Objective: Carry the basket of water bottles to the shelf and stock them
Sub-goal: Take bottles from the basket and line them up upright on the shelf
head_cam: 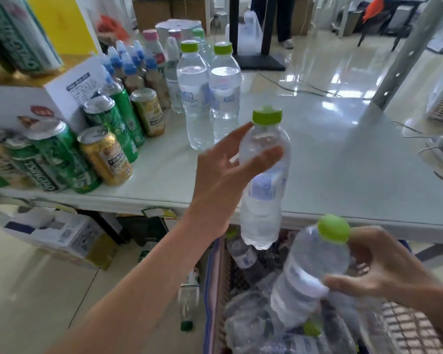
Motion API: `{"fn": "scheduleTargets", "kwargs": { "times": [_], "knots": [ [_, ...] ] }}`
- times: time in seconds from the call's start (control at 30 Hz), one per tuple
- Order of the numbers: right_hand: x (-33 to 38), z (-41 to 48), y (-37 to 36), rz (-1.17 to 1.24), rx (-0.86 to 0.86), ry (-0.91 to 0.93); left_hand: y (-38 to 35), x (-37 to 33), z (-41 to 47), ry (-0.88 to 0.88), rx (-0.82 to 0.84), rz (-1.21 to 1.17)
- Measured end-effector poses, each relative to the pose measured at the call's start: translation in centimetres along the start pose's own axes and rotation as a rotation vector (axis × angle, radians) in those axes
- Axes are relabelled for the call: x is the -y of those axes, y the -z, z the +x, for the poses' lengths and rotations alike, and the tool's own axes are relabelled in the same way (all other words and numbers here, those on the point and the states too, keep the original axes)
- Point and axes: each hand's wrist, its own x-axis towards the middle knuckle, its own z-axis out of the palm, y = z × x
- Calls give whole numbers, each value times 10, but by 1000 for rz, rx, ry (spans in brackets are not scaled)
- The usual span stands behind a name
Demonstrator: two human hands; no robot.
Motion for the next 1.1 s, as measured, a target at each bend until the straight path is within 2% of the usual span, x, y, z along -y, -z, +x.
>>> {"fn": "scheduleTargets", "kwargs": {
  "times": [0.1,0.17,0.27,0.3,0.47,0.57,0.7,0.8,0.9,1.0,1.1],
  "knots": [
    [16,9,32,15,-403,14,-20,-17,21,-80,21,41],
    [30,21,48,119,-619,30,-34,-25,44,-124,-7,94],
    [38,50,68,197,-740,57,-55,-30,78,-184,-54,187],
    [36,58,71,155,-780,60,-60,-27,87,-192,-60,207],
    [8,100,61,-381,-881,0,-65,7,113,-168,-86,288],
    [-1,120,60,-452,-953,-10,-64,19,122,-188,-129,350],
    [-2,129,55,-396,-923,22,-63,26,128,-236,-192,526],
    [-6,128,61,-311,-815,6,-61,33,117,-168,-155,530],
    [-26,120,66,-356,-589,-171,-52,57,95,-54,-45,608],
    [-54,116,57,-222,-398,-318,-35,91,77,49,-17,809],
    [-70,122,44,-235,-502,-246,-26,106,79,55,-102,951]
  ]
}}
